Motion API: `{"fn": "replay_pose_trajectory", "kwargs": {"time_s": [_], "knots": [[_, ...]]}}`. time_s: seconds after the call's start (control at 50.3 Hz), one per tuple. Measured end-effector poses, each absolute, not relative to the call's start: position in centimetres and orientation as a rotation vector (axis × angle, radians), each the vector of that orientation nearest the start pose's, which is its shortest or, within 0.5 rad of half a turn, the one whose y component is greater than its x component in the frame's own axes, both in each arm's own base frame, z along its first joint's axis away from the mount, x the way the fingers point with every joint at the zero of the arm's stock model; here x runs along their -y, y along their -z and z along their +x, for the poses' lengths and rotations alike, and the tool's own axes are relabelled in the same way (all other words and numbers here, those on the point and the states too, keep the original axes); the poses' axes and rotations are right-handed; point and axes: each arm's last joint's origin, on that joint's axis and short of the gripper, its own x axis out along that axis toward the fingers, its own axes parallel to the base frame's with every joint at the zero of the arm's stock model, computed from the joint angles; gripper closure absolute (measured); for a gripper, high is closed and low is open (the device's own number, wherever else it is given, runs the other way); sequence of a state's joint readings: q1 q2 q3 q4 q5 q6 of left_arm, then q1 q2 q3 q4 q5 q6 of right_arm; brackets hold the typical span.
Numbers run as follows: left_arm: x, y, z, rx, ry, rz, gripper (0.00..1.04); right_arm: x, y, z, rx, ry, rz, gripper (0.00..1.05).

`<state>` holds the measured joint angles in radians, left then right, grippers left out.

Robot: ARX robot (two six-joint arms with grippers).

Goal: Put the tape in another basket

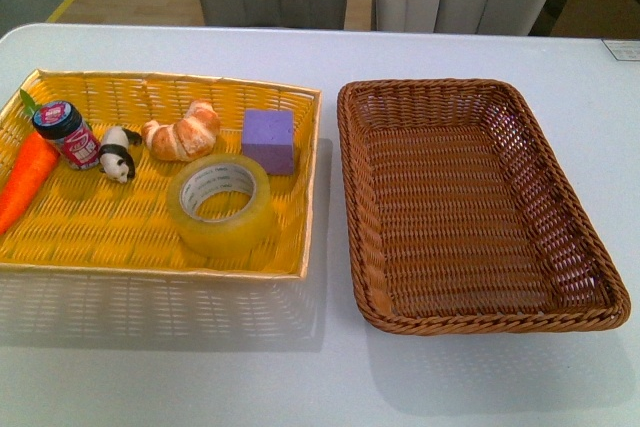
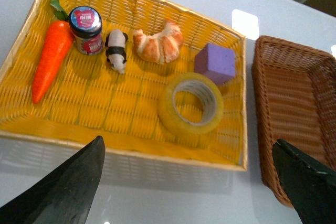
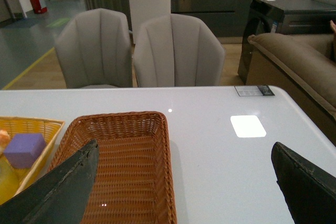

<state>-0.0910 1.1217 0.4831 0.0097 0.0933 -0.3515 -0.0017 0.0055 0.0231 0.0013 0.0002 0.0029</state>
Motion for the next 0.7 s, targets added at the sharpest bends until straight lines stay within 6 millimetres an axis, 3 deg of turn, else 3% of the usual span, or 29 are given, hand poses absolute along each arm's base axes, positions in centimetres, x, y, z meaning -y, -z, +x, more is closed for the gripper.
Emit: {"fn": "replay_pose_trajectory", "kwargs": {"time_s": [0.139, 0.417, 0.695], "knots": [[3.2, -16.1, 26.3, -0.725, 0.042, -0.315, 0.09, 0.0, -17.1, 9.7, 0.019, 0.002, 0.003, 0.09], [6.0, -10.4, 33.3, -0.882, 0.053, -0.266, 0.09, 0.0, -17.1, 9.7, 0.019, 0.002, 0.003, 0.09], [6.6, -6.7, 36.7, -0.967, 0.031, -0.228, 0.09, 0.0, -17.1, 9.7, 0.019, 0.002, 0.003, 0.09]]}}
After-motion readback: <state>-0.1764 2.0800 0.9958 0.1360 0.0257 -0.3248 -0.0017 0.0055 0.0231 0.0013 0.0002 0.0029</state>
